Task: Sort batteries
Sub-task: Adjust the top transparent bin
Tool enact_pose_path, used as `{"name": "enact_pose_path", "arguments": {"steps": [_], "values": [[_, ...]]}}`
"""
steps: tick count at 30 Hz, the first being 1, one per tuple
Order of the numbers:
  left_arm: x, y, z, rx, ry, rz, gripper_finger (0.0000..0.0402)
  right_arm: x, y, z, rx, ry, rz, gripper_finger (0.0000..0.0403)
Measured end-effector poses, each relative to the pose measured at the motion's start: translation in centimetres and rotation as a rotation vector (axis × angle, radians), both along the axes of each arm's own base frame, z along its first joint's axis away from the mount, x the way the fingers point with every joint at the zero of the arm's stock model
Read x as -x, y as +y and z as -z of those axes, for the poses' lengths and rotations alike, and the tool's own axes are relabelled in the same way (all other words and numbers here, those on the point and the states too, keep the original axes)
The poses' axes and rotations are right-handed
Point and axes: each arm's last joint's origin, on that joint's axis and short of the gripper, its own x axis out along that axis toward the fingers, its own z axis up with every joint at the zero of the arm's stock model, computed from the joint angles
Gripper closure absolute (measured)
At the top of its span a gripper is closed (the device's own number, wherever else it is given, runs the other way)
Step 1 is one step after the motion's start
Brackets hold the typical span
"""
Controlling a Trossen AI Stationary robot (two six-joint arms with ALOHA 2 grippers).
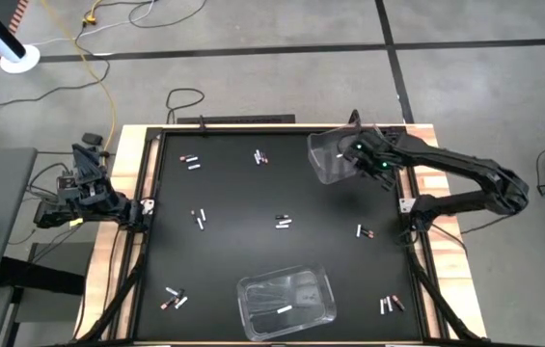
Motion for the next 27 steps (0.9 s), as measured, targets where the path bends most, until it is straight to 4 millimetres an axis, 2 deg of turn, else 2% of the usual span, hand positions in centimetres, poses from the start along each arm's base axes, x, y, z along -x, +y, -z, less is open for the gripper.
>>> {"name": "enact_pose_path", "arguments": {"steps": [6,18,27], "values": [[0.0,0.0,0.0,0.0,0.0,0.0,0.03,0.4,-0.7,0.0,0.01,0.002,0.04,0.031],[0.0,0.0,0.0,0.0,0.0,0.0,0.03,-0.3,-2.4,2.1,-0.032,0.08,0.08,0.031],[0.0,0.0,0.0,0.002,0.0,0.0,0.03,-1.0,-2.7,1.6,0.029,-0.003,0.056,0.031]]}}
